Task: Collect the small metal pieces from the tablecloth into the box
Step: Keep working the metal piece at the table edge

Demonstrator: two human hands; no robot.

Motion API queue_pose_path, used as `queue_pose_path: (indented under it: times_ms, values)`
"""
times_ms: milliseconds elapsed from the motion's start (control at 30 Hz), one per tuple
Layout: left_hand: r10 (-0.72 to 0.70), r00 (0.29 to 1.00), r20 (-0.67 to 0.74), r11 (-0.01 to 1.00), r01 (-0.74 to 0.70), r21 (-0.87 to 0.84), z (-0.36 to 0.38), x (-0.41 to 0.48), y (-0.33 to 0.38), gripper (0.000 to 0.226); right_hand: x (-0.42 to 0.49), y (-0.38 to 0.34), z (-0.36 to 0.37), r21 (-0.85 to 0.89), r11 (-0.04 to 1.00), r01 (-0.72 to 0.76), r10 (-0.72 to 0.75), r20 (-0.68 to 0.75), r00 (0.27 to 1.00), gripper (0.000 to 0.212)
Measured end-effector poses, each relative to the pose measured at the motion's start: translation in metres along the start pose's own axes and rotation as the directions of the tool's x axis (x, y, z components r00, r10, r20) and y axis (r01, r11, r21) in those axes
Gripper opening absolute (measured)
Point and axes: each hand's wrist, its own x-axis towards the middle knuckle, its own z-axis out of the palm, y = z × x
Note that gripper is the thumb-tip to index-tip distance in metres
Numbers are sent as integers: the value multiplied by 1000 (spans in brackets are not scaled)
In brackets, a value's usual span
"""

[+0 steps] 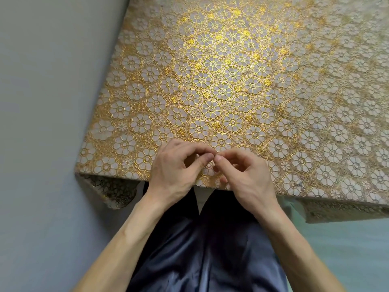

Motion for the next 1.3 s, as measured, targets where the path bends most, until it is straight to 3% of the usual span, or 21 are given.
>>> queue_pose_path:
  times_ms: [333,733,1200,1300]
  values:
    - [8,1000,13,1000,-8,18,-3,-3,2,21,-1,8,-1,-40,995,94,-97,-72,993,11]
    - [30,999,18,999,-31,44,2,-3,-1,11,-6,11,-1,-173,968,183,-205,-114,972,6]
    - [85,996,31,993,-87,77,4,-2,-5,15,-12,12,-12,-227,937,264,-279,-35,960,10]
    - [71,996,49,996,-73,59,1,-1,-5,14,-12,12,-17,-303,909,285,-323,-85,942,13]
